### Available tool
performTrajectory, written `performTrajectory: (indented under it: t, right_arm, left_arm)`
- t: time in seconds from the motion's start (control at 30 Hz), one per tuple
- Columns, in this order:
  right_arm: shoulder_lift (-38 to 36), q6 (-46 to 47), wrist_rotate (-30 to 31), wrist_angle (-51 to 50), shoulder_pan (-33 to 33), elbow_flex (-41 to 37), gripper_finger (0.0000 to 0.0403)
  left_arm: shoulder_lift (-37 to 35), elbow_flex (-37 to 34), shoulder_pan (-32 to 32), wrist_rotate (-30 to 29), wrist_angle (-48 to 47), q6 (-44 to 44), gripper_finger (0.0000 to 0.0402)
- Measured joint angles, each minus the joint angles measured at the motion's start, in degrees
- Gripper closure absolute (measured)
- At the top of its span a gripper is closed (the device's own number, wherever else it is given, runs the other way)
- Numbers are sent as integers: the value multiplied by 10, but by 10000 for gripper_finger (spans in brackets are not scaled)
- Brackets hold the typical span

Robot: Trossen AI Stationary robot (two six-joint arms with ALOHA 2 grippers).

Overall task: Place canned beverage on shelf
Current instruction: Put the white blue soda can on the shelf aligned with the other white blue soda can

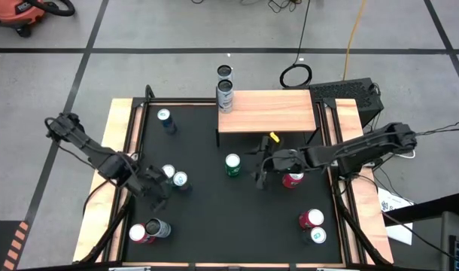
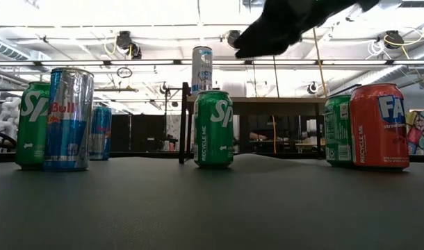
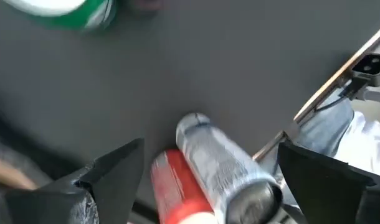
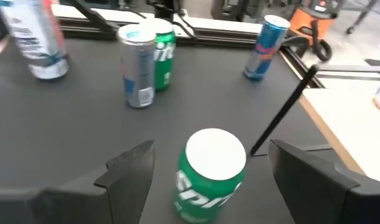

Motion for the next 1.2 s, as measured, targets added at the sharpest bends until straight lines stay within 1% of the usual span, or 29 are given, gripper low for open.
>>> performTrajectory:
  t: [0.1,0.27,0.33,0.43,0.6,0.8,0.9,1.2]
  right_arm:
    - [23,-3,1,6,-9,0,106]
    - [48,-8,0,10,-16,0,106]
    - [53,-16,0,8,-17,0,106]
    - [53,-30,-1,8,-17,0,106]
    - [50,-46,-29,6,-17,0,106]
    - [50,-56,-30,8,-17,0,106]
    - [50,-61,-30,16,-17,0,106]
    - [50,-54,-30,15,-17,0,106]
  left_arm:
    - [27,35,-29,21,1,-68,37]
    - [85,73,-82,33,1,-184,37]
    - [108,80,-98,46,2,-216,37]
    - [134,80,-116,46,3,-248,36]
    - [160,80,-126,30,7,-255,36]
    - [171,78,-126,-11,9,-255,36]
    - [175,76,-126,-13,7,-253,39]
    - [176,76,-128,-1,13,-242,99]
